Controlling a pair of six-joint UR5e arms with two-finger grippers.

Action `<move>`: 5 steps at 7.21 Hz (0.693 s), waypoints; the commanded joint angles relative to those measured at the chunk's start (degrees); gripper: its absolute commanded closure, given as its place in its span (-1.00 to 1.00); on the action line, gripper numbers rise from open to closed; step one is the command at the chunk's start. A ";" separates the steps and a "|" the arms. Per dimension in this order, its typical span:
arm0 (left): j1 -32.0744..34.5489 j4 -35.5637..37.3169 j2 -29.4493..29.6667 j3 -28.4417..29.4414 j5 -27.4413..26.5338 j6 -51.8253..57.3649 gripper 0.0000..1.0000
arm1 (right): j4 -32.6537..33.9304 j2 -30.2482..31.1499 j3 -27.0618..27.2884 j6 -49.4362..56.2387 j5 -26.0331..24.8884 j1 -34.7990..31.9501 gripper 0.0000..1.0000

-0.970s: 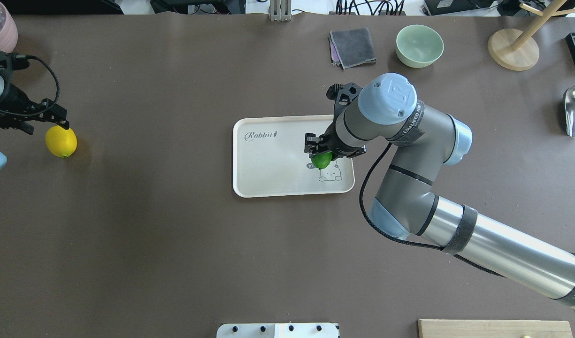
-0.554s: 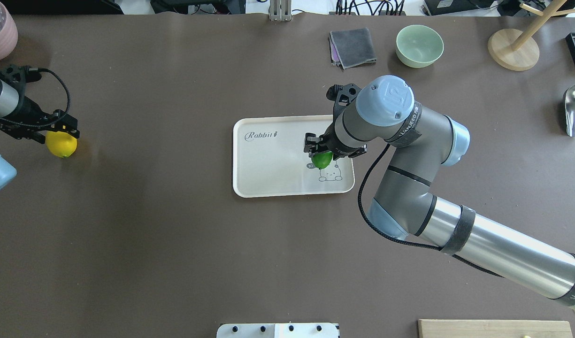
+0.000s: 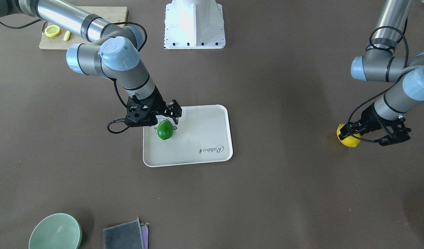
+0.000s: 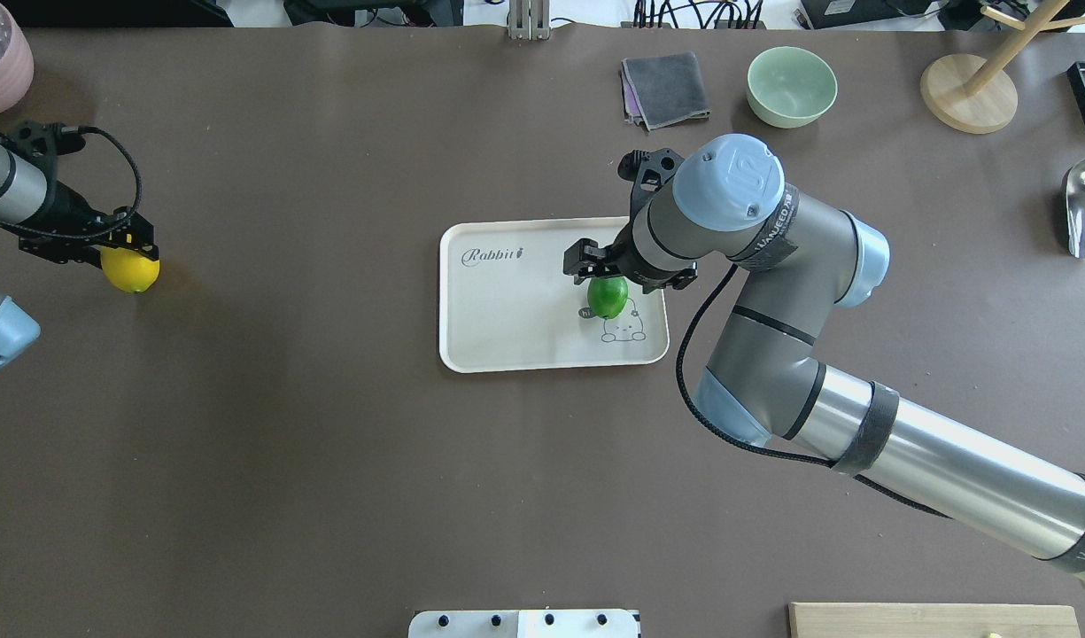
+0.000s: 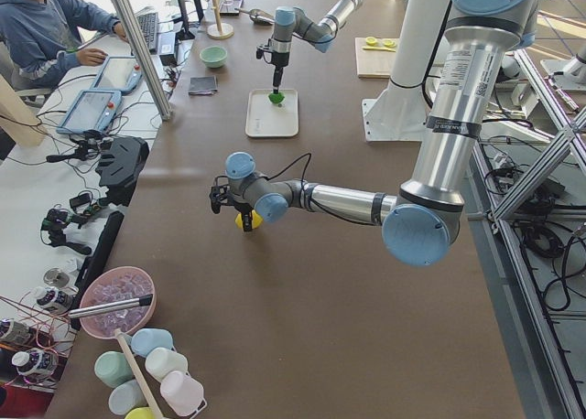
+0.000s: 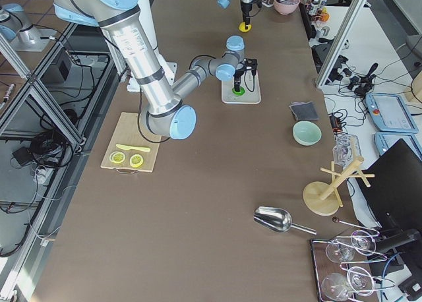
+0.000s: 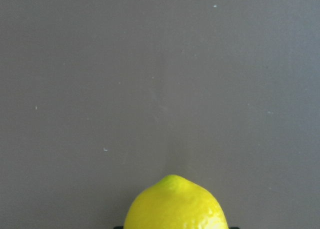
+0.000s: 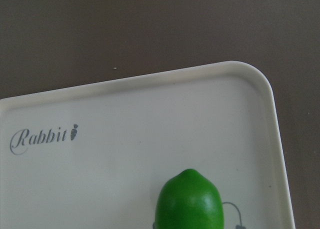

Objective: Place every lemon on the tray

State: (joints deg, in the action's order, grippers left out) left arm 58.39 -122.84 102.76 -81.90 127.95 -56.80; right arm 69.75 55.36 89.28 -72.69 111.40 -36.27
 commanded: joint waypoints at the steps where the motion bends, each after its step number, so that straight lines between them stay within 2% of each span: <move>1: -0.64 2.33 3.92 -4.04 2.20 -3.21 1.00 | 0.12 1.67 1.07 0.88 2.32 -3.43 -1.00; 4: -6.69 2.96 14.80 -4.67 1.52 -16.36 1.00 | 0.13 8.52 3.70 9.02 6.90 -9.76 -1.00; 5: -10.80 2.96 17.97 -4.41 -1.88 -19.89 1.00 | 0.13 11.15 4.93 11.49 7.34 -11.09 -1.00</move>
State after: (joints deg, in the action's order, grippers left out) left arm 51.83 -119.93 116.55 -86.48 128.89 -71.75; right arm 69.87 63.27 92.84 -64.87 117.85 -45.42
